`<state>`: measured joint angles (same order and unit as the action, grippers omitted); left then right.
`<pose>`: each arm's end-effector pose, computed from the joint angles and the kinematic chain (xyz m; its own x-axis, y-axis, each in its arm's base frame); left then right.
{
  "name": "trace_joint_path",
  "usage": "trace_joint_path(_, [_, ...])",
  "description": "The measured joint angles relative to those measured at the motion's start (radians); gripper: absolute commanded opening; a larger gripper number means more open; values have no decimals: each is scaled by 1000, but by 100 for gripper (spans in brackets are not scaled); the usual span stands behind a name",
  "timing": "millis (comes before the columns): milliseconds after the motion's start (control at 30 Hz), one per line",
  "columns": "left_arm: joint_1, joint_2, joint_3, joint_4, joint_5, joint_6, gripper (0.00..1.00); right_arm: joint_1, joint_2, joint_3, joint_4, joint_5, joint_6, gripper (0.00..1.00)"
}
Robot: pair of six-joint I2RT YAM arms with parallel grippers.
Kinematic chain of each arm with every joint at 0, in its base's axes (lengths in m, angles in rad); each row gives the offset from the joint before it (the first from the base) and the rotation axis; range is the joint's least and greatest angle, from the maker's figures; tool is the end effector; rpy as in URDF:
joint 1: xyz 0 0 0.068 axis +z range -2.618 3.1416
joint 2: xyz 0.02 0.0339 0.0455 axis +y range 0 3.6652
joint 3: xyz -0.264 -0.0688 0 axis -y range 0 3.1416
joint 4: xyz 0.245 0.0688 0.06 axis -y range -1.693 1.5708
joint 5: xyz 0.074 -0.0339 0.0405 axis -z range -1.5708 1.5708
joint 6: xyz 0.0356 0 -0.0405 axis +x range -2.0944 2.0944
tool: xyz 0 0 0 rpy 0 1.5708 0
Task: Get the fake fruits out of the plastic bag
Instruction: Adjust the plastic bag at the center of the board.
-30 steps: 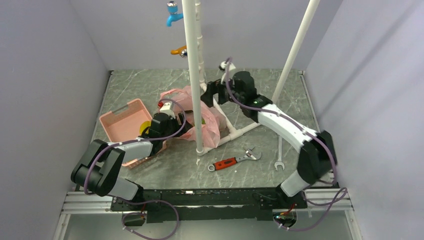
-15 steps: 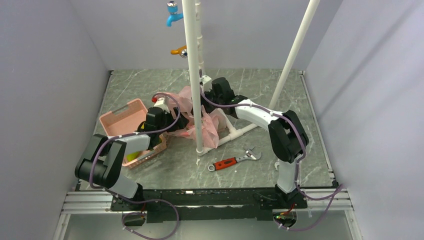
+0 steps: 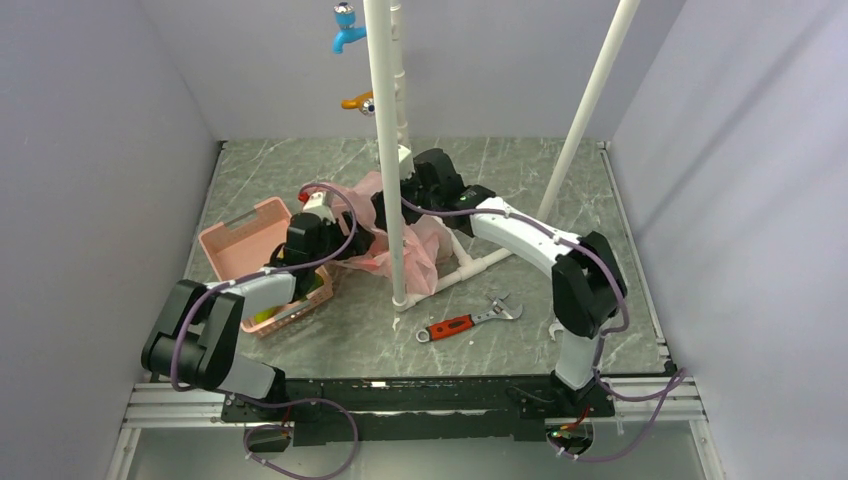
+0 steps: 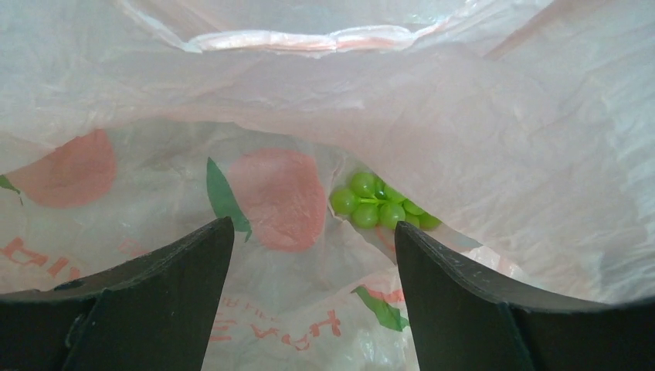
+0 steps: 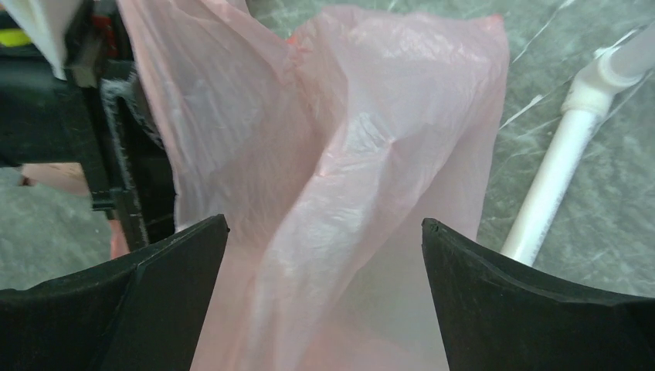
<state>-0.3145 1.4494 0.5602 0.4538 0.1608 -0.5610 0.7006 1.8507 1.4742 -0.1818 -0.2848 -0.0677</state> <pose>0.2721 -0.0945 0.1771 -0.5755 -0.3650 -0.7318 0.1620 0.8262 -0.5396 0.3258 0.2878 0.2756 -0.3499 -0.3800 -0.8563 -0.8264 0.5556 0.0911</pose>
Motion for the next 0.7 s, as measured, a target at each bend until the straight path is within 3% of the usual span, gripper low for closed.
trace_joint_path(300, [1,-26,-37,9,-1,-1,82,26,-99,11,-6,51,48,98])
trace_joint_path(533, [4,-68,-69,14,-21,-5,86,64,-7,102,-32,84,1,98])
trace_joint_path(700, [15,-75,-74,16,-18,-5,86,103,87,134,-55,194,-67,97])
